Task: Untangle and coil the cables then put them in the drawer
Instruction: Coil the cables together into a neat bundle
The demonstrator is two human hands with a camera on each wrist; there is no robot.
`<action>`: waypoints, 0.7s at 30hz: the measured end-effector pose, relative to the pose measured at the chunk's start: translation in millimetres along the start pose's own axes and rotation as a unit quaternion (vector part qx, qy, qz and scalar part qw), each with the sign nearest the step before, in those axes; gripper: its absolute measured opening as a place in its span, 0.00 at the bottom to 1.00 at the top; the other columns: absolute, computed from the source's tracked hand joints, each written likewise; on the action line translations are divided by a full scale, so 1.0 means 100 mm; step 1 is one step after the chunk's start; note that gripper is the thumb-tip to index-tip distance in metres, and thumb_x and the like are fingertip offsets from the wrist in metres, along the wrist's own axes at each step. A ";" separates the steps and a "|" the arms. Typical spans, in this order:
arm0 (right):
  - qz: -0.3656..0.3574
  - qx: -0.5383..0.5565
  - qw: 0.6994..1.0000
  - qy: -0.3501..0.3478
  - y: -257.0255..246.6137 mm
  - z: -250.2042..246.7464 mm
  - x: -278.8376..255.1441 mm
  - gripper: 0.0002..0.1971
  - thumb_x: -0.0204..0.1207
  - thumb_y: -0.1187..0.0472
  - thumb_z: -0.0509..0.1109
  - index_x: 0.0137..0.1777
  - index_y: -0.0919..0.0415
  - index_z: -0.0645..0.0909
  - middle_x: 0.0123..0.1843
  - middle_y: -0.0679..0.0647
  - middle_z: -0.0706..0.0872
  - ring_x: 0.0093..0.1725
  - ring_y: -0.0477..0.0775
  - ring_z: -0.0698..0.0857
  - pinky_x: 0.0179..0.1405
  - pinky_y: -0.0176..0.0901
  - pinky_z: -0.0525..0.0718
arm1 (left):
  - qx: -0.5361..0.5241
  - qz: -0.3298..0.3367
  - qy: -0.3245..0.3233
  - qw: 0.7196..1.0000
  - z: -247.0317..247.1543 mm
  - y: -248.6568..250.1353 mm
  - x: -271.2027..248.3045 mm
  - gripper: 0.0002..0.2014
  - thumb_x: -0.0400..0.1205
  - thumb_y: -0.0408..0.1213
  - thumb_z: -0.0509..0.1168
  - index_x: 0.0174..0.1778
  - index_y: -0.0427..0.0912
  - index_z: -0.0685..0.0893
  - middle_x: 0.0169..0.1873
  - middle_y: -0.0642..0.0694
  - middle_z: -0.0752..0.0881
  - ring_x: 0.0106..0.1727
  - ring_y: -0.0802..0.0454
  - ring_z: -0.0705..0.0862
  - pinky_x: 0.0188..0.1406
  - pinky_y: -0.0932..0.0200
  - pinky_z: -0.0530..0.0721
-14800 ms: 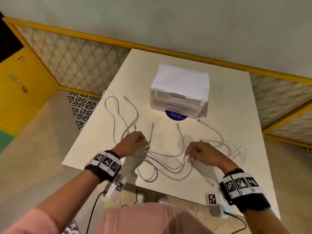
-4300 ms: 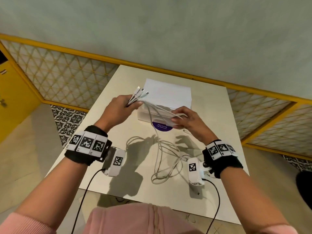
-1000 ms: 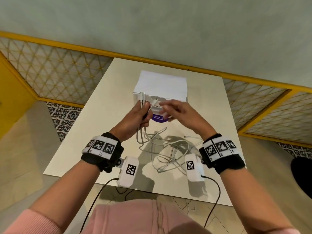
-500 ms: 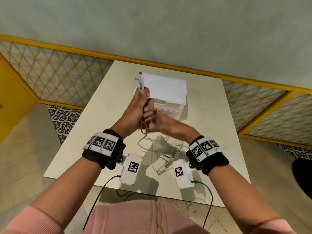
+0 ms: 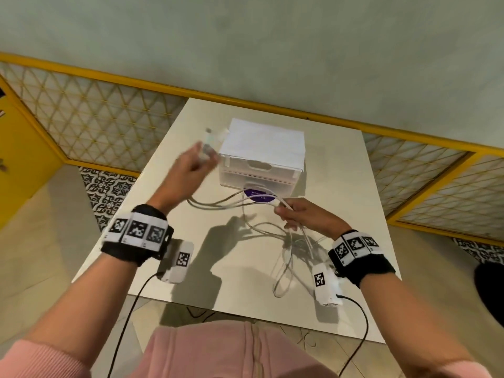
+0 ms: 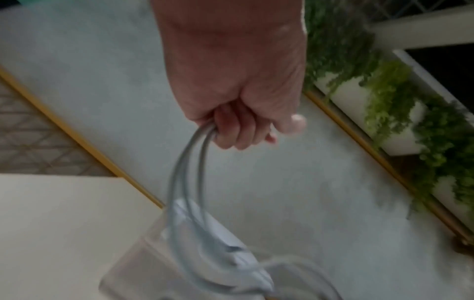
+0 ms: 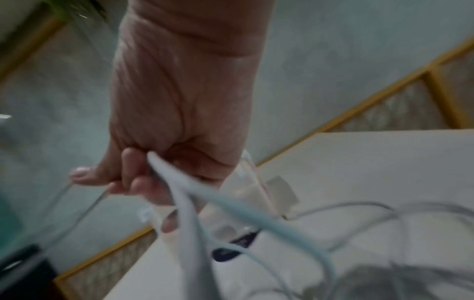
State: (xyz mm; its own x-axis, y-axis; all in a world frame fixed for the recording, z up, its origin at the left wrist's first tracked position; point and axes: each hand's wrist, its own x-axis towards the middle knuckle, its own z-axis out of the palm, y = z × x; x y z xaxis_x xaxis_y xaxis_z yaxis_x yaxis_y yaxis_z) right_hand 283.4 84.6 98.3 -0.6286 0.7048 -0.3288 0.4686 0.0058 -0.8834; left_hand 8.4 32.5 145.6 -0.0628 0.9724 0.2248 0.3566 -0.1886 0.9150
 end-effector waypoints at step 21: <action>0.076 -0.171 0.982 0.024 0.45 -0.35 -0.10 0.12 0.83 0.56 0.61 0.40 0.58 0.78 0.40 0.52 0.84 0.42 0.50 0.79 0.47 0.42 0.72 | 0.048 -0.079 0.126 0.988 -0.36 -0.42 0.23 0.10 0.84 0.41 0.62 0.40 0.41 0.82 0.26 0.51 0.74 0.25 0.65 0.69 0.25 0.71 0.66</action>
State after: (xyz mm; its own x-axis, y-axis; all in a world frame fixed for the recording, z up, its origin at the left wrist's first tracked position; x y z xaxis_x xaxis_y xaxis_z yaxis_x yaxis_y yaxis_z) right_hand 332.6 102.6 73.8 -0.5098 0.7484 -0.4243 0.7406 0.1309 -0.6591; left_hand -41.4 57.6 124.5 -0.3498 0.9215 0.1687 0.4103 -0.0112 0.9119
